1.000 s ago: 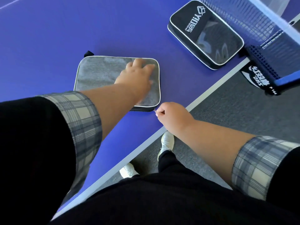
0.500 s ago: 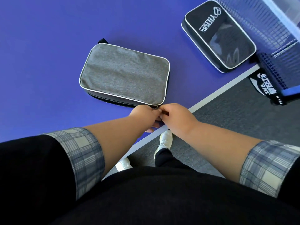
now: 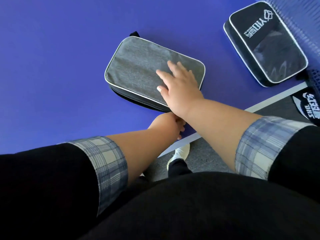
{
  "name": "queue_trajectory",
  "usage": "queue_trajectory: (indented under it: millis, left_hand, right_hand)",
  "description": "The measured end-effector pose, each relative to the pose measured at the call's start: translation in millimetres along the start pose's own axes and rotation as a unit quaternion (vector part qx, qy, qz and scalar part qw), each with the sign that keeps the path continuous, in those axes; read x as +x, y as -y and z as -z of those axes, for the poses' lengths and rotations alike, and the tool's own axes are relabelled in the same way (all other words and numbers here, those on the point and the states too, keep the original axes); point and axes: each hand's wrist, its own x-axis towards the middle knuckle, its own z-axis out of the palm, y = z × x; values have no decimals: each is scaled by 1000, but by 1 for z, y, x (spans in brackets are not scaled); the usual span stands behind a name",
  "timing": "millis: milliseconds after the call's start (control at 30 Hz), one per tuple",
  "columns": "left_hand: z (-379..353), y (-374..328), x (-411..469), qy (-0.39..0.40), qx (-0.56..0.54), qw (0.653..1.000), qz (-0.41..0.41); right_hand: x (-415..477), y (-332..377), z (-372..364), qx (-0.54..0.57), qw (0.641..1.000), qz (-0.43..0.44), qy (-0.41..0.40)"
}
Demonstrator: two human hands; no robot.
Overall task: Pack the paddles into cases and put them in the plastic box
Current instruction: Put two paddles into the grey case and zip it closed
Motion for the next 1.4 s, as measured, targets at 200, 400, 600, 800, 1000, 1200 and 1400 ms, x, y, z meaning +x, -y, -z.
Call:
queue_trajectory:
  millis: [200, 400, 600, 800, 1000, 1200, 1400]
  left_hand:
    - [23, 20, -6, -84, 182, 976, -82]
    - [78, 53, -4, -162, 221, 961, -14]
    - [127, 72, -5, -192, 206, 959, 29]
    - [140, 89, -5, -172, 45, 983, 37]
    - [147, 99, -1, -136, 10, 990, 30]
    - [182, 108, 8, -181, 78, 980, -2]
    - [216, 117, 23, -158, 191, 966, -71]
  right_hand:
    - [2, -11, -23, -72, 997, 26, -32]
    - [1, -11, -22, -91, 995, 24, -22]
    - [1, -10, -17, -80, 996, 20, -12]
    - [30, 15, 1, 0, 996, -12, -93]
    - [90, 46, 1, -108, 994, 11, 9]
    - [87, 41, -4, -145, 989, 32, -4]
    - [83, 39, -7, -122, 989, 69, -41]
